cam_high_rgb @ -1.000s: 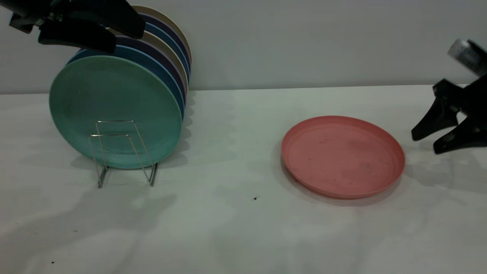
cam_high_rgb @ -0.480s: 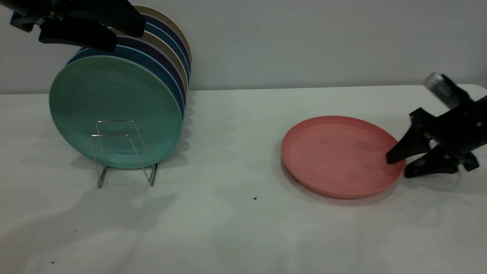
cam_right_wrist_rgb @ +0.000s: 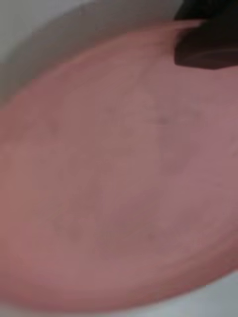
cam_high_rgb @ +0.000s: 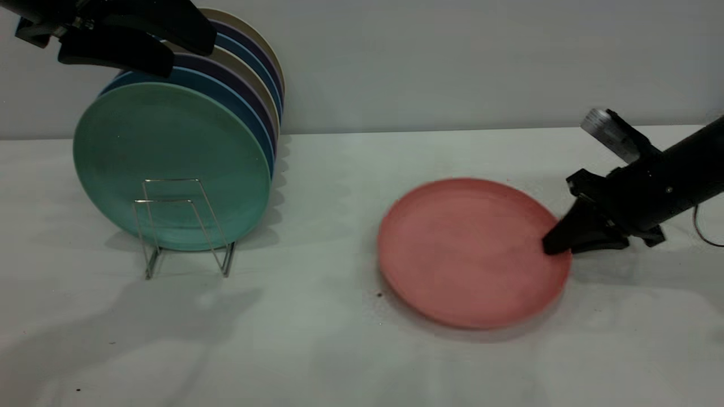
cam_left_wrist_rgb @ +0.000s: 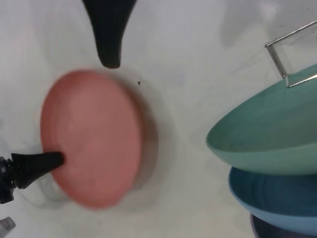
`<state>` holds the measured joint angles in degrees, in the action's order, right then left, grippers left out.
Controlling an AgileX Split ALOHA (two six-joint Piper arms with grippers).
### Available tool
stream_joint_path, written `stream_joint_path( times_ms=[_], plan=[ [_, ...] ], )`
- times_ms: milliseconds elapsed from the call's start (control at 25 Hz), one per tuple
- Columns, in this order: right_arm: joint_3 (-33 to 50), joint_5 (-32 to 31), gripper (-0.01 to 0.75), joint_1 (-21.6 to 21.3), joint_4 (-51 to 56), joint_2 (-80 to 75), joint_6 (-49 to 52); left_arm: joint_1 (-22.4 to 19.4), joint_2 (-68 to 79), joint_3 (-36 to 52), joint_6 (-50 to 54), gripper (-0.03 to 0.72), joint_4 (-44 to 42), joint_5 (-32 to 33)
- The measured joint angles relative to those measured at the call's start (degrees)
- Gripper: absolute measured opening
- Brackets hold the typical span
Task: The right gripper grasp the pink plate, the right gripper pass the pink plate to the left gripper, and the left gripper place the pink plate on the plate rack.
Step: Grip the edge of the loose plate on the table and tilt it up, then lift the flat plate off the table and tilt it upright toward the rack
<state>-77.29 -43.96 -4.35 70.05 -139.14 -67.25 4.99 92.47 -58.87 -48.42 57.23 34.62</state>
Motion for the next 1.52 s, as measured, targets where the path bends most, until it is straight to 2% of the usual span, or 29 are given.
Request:
stream_joint_path(
  times_ms=[120, 200, 440, 600, 760, 880, 1000, 1080, 1120, 1240, 1520],
  plan=[
    [0.0, -6.65, 0.019, 1.13, 3.52, 1.28, -5.63, 0.0, 1.46, 0.0, 0.0, 0.591, 0.45, -0.06],
    [0.0, -8.85, 0.019, 2.62, 5.06, 2.82, -8.18, 0.49, 3.61, -0.06, 0.0, 0.591, 2.77, -0.47],
    [0.0, -10.02, 0.019, 6.54, 5.78, 6.87, -10.44, 6.37, 10.71, -0.99, -6.36, 0.591, 12.52, -5.55],
    [0.0, -10.74, 0.019, 6.8, 5.78, 8.38, -10.69, 9.36, 14.93, -1.99, -11.1, 0.591, 18.2, -7.75],
    [0.0, -11.34, 0.019, 6.75, 5.72, 9.4, -10.69, 10.37, 17.21, -2.1, -12.7, 0.567, 19.98, -9.47],
    [0.0, -11.75, 0.019, 6.94, 5.99, 9.79, -10.69, 11.37, 18.33, -2.1, -12.97, 0.474, 21.71, -9.97],
    [0.0, -11.86, 0.019, 7.57, 5.99, 9.79, -10.69, 12.43, 19.0, -2.36, -13.24, 0.299, 23.27, -10.02],
    [0.0, -12.36, 0.022, 7.79, 6.12, 9.79, -10.69, 12.5, 19.05, -2.58, -14.23, 0.153, 23.79, -9.91],
    [0.0, -12.99, 0.034, 7.79, 6.19, 9.79, -10.69, 12.44, 19.05, -2.65, -14.99, 0.108, 23.89, -10.32],
    [0.0, -14.07, 0.113, 7.79, 6.71, 10.57, -9.88, 12.39, 19.07, -2.65, -16.57, 0.1, 24.15, -10.06],
    [0.06, -13.74, 0.469, 6.97, 6.42, 19.71, -8.68, 12.44, 19.01, -2.69, -18.91, 0.1, 24.64, -8.89]
  ],
)
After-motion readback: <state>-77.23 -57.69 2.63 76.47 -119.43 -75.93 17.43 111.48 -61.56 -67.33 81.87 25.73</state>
